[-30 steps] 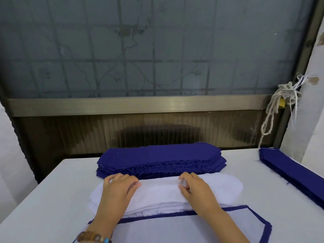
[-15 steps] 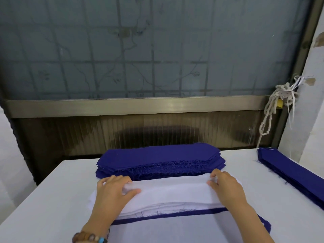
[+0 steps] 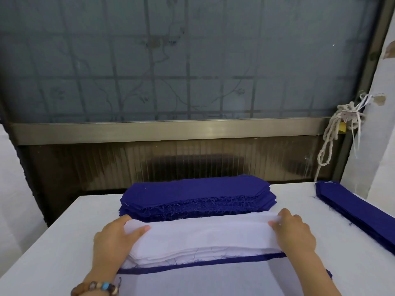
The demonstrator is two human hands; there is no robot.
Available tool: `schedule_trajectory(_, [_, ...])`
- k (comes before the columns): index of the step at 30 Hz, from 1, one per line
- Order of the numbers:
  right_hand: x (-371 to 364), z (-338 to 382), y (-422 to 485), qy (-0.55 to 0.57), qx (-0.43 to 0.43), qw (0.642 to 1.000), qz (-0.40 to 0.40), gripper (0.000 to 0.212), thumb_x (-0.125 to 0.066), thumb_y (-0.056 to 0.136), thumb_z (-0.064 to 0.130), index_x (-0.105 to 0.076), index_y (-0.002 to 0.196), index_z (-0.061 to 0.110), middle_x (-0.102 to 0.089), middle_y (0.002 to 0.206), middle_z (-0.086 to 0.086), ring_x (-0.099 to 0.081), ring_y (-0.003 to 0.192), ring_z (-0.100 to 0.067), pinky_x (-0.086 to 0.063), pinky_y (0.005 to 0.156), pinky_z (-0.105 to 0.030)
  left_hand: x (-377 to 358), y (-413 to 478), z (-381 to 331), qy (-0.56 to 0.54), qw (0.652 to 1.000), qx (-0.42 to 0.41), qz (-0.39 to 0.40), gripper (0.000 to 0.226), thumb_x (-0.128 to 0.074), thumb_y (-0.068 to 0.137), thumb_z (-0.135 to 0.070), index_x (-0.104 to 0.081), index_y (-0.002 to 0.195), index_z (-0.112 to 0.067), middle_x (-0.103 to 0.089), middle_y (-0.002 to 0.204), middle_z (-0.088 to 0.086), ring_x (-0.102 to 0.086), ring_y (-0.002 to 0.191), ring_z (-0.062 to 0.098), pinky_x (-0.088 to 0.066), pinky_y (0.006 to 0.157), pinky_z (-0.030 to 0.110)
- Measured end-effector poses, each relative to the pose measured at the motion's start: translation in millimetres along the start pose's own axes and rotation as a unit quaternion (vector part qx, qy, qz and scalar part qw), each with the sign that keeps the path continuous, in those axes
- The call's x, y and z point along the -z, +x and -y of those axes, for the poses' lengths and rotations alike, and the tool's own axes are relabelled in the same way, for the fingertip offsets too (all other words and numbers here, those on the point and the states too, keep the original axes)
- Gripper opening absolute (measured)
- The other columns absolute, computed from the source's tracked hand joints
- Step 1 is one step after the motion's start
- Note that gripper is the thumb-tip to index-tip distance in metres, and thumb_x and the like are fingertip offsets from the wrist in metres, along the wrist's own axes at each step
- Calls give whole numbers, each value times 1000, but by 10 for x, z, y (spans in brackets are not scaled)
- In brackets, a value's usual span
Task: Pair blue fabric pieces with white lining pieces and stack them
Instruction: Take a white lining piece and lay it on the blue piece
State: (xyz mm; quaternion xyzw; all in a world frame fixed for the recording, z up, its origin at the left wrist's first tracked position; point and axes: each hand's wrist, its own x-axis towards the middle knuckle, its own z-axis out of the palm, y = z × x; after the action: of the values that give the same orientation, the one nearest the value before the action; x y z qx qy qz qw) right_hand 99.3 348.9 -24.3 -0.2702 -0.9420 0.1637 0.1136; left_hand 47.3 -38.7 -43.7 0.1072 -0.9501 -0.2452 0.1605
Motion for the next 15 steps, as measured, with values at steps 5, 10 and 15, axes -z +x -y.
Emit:
schedule_trajectory(5, [-9, 15, -15, -71, -24, 997, -37, 36, -44, 97, 48, -47, 123, 23, -43, 114, -3, -43, 108, -22, -43, 81, -30, -1, -73, -39, -121, 992, -16, 6, 36, -72, 82, -46, -38, 72, -38, -46, 74, -16, -39, 67, 4, -29, 59, 21])
schedule_trajectory(10, [16, -53, 57, -81, -46, 995, -35, 44, -48, 93, 56, -49, 122, 23, -44, 116, -3, -42, 111, -24, -41, 85, -32, -29, -91, -31, -130, 991, -12, -5, 29, -70, 84, -43, -46, 85, -28, -45, 80, -15, -43, 74, 8, -30, 68, 26])
schedule_trajectory(15, [-33, -83, 139, -61, -17, 998, -15, 32, -46, 96, 48, -54, 112, 22, -57, 114, 1, -48, 109, -23, -41, 87, -33, -95, -105, -25, -151, 988, 3, -15, 27, -69, 85, -43, -54, 90, -21, -58, 93, -6, -51, 82, 14, -38, 75, 30])
